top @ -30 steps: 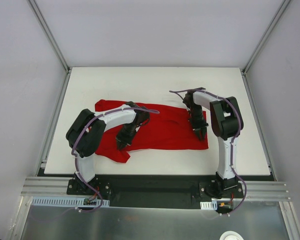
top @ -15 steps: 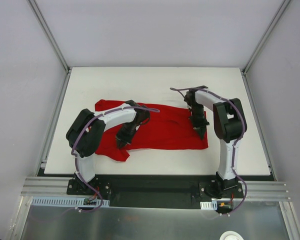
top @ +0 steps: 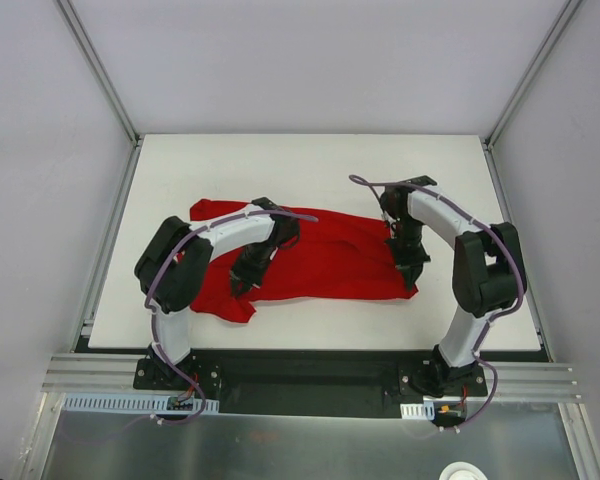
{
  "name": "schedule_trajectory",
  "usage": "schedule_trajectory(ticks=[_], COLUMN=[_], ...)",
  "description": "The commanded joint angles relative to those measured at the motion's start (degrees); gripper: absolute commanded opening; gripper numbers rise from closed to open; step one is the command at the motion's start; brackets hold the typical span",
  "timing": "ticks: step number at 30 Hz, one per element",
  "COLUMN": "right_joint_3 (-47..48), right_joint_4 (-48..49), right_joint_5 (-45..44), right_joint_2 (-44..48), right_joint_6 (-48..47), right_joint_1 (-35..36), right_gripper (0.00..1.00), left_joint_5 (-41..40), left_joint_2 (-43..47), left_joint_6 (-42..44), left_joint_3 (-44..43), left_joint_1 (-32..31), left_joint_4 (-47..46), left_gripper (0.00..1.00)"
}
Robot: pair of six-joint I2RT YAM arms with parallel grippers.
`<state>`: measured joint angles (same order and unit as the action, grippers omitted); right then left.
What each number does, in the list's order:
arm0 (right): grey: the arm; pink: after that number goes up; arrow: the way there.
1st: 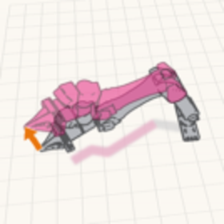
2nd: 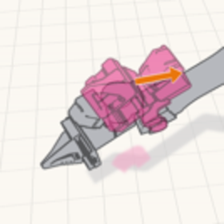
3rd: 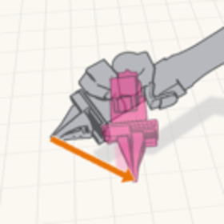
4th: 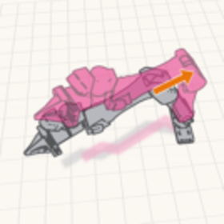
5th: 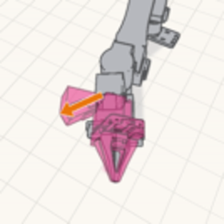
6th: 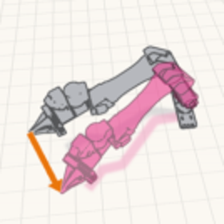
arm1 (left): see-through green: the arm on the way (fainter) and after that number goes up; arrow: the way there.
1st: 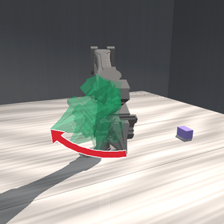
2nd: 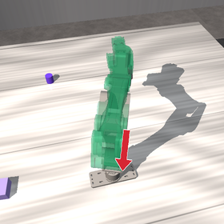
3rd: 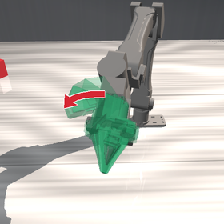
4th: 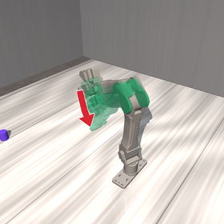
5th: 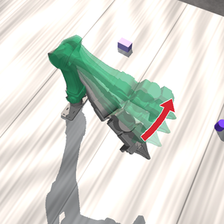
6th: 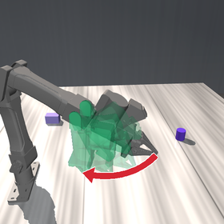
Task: Fold and stack the t-shirts
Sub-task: Grap the side of the flattened tshirt closest away from the robot with both arms
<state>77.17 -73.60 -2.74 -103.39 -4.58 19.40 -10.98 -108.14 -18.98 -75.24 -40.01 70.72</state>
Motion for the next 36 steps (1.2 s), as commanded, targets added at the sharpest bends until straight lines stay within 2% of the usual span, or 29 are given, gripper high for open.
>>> schedule_trajectory(ticks=[1,12,18,21,23,24,25,26,32,36], right_joint_3=[-2.28,-11.33,-13.80,-13.36,-13.18,-12.83,-12.66,-12.31,-9.59,-6.77], right_joint_4=[-4.70,-7.34,-7.78,-7.96,-8.05,-8.13,-8.40,-8.57,-9.63,-7.61], right_joint_5=[4.39,9.59,5.65,5.38,5.82,5.82,5.99,6.08,3.10,-2.70], right_joint_2=[3.55,9.52,10.94,10.32,10.14,10.32,10.49,11.28,15.15,13.05], right_joint_6=[0.97,3.08,6.33,6.60,6.43,6.34,6.34,6.25,5.90,5.20], right_joint_1=[1.86,4.51,4.68,4.51,4.60,4.51,4.51,4.42,1.70,-0.41], right_gripper=[0.01,0.01,0.01,0.12,0.30,0.43,0.79,0.99,0.96,0.97], left_joint_5=[0.17,2.28,1.58,1.40,1.05,0.96,0.79,0.44,-0.27,-1.14], left_joint_2=[-0.76,-2.16,-2.87,-3.39,-3.57,-3.83,-3.84,-3.84,-3.75,-3.83], left_joint_6=[-1.67,-2.81,-2.73,-2.73,-2.64,-2.73,-2.64,-2.55,-1.85,-1.32], left_joint_3=[0.45,1.94,0.36,-0.87,-1.57,-1.75,-1.92,-2.27,-3.85,-7.10], left_joint_1=[0.55,0.55,0.55,0.63,0.63,0.90,0.98,1.16,2.92,3.71], left_joint_4=[3.81,5.13,6.01,6.45,6.71,6.80,6.89,6.89,7.59,9.26], left_gripper=[0.00,0.00,0.00,0.00,0.00,0.00,0.00,0.00,0.00,0.00])
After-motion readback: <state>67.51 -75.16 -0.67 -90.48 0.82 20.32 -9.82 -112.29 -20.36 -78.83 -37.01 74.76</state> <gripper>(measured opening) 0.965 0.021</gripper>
